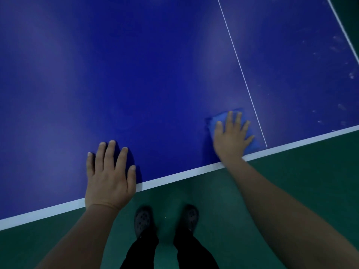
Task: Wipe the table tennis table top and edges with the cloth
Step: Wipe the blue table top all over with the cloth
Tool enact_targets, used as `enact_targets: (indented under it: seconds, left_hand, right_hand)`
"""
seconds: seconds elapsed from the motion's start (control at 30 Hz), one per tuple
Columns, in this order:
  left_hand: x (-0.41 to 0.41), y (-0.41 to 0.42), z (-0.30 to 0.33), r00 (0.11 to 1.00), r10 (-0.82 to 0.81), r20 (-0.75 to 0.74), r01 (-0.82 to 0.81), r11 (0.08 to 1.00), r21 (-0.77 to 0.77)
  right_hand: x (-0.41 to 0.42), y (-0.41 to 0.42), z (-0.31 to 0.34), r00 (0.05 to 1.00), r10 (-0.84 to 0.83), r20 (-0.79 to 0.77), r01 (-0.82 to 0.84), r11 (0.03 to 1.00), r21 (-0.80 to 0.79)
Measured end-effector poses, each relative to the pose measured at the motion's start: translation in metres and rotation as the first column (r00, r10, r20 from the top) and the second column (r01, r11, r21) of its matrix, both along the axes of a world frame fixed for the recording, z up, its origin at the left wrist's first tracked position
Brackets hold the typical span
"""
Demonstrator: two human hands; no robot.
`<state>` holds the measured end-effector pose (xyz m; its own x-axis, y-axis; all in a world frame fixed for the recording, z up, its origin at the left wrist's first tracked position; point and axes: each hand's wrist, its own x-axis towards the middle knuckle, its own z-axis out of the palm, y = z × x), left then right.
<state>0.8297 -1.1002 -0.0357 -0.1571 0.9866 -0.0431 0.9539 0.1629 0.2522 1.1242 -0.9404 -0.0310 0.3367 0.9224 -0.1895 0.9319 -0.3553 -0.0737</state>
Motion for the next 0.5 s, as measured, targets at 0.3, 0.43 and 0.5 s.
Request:
enact_targets:
  seconds: [0.3,0.43,0.5]
  left_hand:
    - [0.003,0.002,0.0,0.999,0.017,-0.036,-0.017,1.0,-0.008]
    - [0.01,0.006,0.004,0.995,0.048,-0.086,-0.05,0.999,-0.021]
    - [0.027,0.017,0.01,0.987,0.144,-0.075,-0.144,0.99,0.003]
  right_hand:
    - [0.066,-0.014,0.002,0.786,0.618,-0.004,-0.616,0.784,-0.081]
    - [0.118,0.015,0.011,0.933,0.354,0.061,-0.35,0.934,-0.068]
    - [0.108,0.021,0.006,0.952,0.3,0.054,-0.299,0.954,-0.04]
